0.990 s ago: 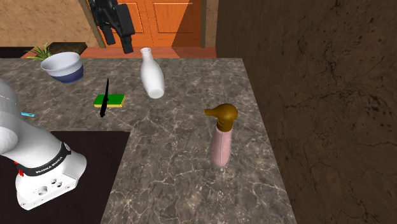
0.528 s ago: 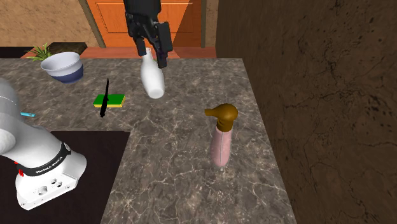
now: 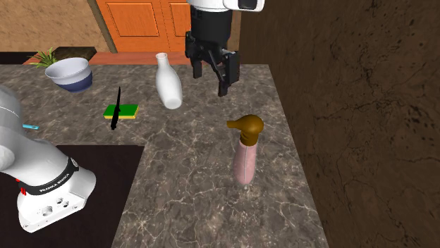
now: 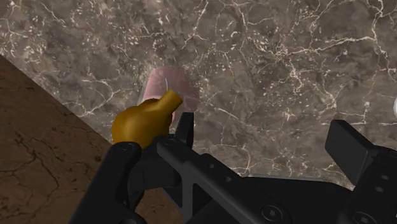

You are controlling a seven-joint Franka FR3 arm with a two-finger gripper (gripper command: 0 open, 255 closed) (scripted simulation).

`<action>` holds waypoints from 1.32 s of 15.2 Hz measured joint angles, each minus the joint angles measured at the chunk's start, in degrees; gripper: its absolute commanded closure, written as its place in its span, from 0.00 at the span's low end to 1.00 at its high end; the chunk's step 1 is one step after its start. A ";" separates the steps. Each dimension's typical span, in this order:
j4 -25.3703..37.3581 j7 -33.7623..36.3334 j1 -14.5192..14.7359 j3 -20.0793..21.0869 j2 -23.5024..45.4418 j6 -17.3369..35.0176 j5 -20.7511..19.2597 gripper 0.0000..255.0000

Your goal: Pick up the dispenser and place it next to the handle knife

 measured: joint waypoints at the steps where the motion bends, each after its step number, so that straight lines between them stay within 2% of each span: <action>1: 2.29 -1.59 -0.59 -1.13 2.51 0.04 0.99 0.00; 6: 11.72 -6.51 -3.22 -4.09 13.79 0.19 6.79 0.00; 9: 18.95 -9.69 -5.94 -5.20 21.08 -1.08 10.71 0.00; 12: 19.33 -10.74 -6.86 -5.36 23.25 0.28 11.88 0.00; 20: 15.40 -10.89 -6.67 -5.22 23.42 4.34 12.10 0.00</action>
